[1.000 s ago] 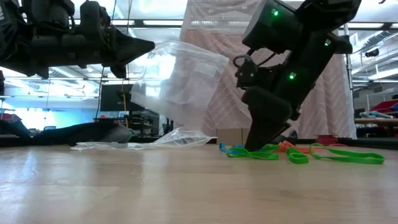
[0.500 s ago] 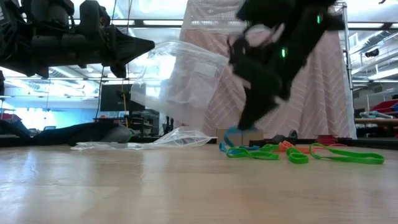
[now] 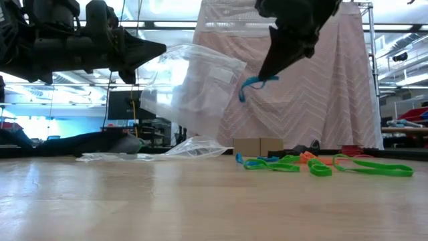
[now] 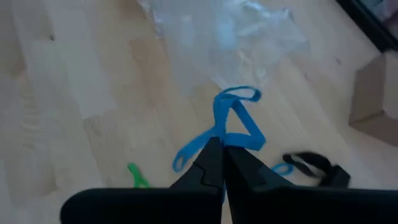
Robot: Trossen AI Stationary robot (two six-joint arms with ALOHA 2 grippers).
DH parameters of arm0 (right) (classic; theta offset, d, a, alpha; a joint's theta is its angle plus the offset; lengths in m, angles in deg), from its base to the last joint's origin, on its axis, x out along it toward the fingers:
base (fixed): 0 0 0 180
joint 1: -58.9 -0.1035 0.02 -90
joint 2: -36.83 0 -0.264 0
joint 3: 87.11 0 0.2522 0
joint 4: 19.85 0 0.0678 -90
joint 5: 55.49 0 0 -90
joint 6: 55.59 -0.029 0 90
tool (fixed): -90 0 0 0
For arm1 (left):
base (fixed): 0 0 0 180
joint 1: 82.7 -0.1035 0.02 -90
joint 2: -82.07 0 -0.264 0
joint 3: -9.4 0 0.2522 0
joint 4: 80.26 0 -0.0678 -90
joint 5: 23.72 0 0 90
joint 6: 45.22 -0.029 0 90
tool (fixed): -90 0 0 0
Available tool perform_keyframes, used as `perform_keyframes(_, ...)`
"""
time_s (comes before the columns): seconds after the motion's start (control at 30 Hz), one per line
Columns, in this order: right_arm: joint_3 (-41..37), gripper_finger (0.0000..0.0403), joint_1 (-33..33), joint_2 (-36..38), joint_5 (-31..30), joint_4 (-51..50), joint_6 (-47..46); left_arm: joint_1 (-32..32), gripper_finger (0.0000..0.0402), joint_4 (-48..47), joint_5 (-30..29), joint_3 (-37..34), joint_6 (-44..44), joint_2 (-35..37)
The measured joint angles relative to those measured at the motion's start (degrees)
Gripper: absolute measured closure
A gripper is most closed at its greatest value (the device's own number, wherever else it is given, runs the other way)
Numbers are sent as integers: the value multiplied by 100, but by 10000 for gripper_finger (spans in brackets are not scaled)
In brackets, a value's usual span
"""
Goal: Sort rubber bands
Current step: Put the blue rubber band into the transparent zip bag
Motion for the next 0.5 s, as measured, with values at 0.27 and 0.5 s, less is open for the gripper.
perform_keyframes(0.27, -106, 401, -306, -117, 729, -434, -343, 0, 401, -106, 48, 0, -8, 0)
perform_keyframes(0.5, -127, 360, -394, -111, 652, -414, -95, 0, 401, -84, 50, 0, -2, 0)
